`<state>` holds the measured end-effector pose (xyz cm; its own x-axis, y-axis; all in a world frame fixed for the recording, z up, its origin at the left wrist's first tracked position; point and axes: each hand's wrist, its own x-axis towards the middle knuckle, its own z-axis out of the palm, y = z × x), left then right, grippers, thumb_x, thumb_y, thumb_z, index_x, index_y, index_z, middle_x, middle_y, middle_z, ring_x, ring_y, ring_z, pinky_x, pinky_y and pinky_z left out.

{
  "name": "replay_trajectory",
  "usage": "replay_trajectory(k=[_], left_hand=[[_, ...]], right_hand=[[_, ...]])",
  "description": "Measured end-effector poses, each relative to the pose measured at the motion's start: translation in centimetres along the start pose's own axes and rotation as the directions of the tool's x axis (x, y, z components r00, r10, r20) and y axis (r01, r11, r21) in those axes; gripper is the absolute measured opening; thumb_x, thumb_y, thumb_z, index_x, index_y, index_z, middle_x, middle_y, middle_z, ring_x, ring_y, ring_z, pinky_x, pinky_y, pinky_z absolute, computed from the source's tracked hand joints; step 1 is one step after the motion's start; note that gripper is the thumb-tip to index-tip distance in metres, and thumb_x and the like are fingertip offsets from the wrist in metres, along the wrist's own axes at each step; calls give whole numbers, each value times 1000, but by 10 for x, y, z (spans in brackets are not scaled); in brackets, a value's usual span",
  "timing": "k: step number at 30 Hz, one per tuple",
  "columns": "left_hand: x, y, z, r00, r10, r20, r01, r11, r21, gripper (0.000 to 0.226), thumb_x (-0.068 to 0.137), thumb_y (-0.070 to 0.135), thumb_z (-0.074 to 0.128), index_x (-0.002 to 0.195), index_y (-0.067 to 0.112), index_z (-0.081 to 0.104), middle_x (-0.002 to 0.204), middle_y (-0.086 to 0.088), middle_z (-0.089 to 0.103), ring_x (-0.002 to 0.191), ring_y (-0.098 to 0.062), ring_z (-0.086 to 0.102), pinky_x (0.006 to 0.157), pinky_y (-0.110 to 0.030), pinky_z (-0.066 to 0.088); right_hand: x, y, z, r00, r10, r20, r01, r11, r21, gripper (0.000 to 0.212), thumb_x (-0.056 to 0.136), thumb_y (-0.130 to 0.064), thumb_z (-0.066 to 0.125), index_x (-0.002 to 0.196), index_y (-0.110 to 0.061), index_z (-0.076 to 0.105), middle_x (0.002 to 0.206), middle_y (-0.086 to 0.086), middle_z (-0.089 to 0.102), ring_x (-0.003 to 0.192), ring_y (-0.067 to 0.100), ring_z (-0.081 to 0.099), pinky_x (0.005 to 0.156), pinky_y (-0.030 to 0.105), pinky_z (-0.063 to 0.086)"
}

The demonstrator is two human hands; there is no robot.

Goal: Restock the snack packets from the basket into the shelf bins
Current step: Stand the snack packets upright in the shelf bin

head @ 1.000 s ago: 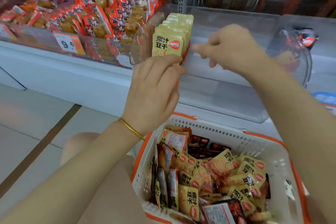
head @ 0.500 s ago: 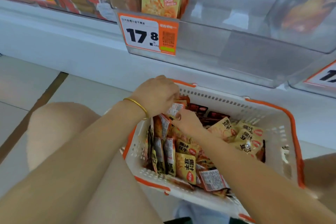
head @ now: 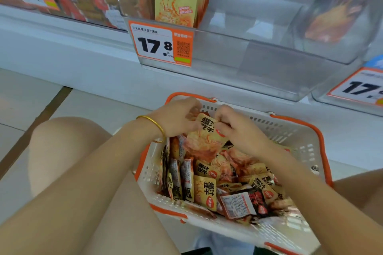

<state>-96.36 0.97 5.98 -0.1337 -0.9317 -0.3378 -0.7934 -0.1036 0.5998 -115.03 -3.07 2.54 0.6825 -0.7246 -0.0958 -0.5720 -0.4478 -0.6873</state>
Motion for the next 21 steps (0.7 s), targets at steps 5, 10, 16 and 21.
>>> replay_trajectory(k=[5, 10, 16, 21], left_hand=[[-25, 23, -21, 990, 64, -123, -99, 948, -304, 12, 85, 9, 67, 80, 16, 58, 74, 3, 58, 63, 0, 53, 61, -13, 44], [-52, 40, -56, 965, 8, -263, -122, 899, -421, 10, 90, 8, 60, 87, -2, 60, 68, -5, 57, 55, -5, 53, 54, -21, 46], [-57, 65, -98, 878, -70, -474, -243, 787, -567, 15, 94, 13, 55, 80, 11, 60, 55, 5, 54, 42, -4, 43, 39, -16, 31], [-37, 56, -138, 455, 85, -887, -165, 986, 10, 15, 89, 9, 48, 96, 11, 62, 77, 6, 58, 66, 1, 54, 62, -15, 43]], right_hand=[[-17, -41, -37, 989, 67, -128, -4, 900, 436, 11, 92, -11, 58, 86, -18, 53, 68, -3, 57, 57, 0, 52, 59, 13, 42], [-29, -65, -57, 995, 22, 101, -93, 612, 785, 27, 76, -22, 61, 102, -14, 62, 88, 3, 71, 70, 15, 68, 58, 28, 56], [-10, -117, -111, 1000, 0, 23, -19, 578, 816, 17, 67, -21, 63, 82, -13, 64, 63, 0, 68, 49, 10, 62, 48, 23, 52], [50, -140, -163, 977, 139, -160, 38, 626, 779, 8, 90, -16, 59, 82, -17, 60, 61, -2, 66, 49, 9, 60, 46, 20, 50]])
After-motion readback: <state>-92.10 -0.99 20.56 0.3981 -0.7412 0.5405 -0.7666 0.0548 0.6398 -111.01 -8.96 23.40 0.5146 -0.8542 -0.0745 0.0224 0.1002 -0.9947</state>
